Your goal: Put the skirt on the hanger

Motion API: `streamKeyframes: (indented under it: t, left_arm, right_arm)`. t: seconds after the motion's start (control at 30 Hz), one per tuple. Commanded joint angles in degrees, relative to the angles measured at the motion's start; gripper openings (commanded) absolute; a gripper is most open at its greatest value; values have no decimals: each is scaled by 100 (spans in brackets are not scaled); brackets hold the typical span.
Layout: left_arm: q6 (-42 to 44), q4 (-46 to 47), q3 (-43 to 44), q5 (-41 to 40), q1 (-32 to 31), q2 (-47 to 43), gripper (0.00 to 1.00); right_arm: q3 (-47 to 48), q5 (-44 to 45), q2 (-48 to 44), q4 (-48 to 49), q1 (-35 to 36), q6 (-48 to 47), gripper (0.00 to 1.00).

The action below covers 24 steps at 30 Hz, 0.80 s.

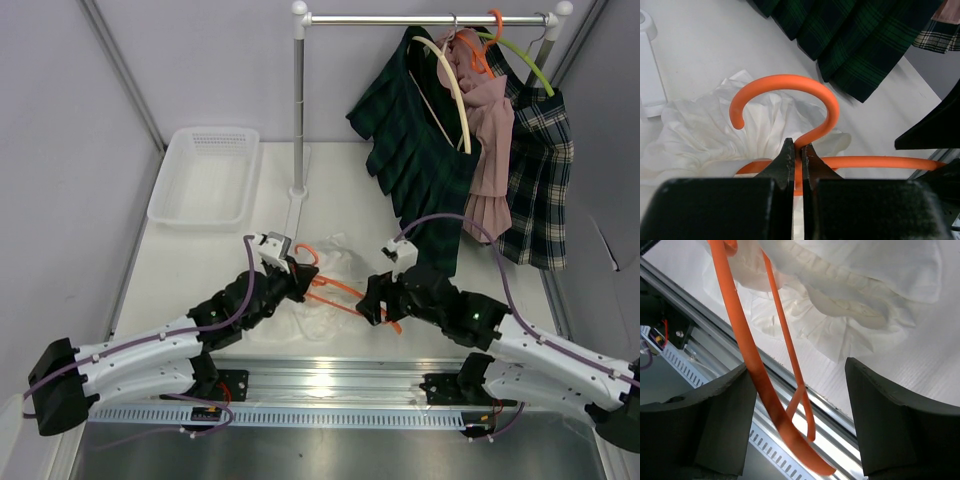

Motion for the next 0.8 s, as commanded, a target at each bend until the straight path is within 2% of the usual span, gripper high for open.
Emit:
streamKeyframes:
  t: [0.0,0.07,0.17,0.23,0.47,0.67,0.73,0.77]
  left_arm:
    - [60,120,-18,-233,-5,-153,0]
    - [51,120,-27,-260,-5,-188,0]
    - [60,129,-62,-295,-5,-206,0]
    - [78,102,-1,-304,-5,-206,0]
    - [95,58,17,-374,-5,-170,0]
    - [113,50,-18,-401,-5,-223,0]
    - [113,32,-27,-418,-5,-275,0]
    - [122,32,-35,-418,-5,-302,0]
  right_arm:
    - [271,345,-366,-310,-302,358,75]
    - [209,249,-437,-434,-530,499,75]
    - [60,21,-454,-478,-969,657,69]
    - [-28,-321,-524,-339,-1225,693,68]
    - [-186,-1174,-1094,233,-1366,544,73]
    - [-213,-877,-1395,58,-1453,587,77]
    - [-213,-745,-1194,-47,-1550,692,75]
    - [-222,-797,-1053,-47,-1690,701,70]
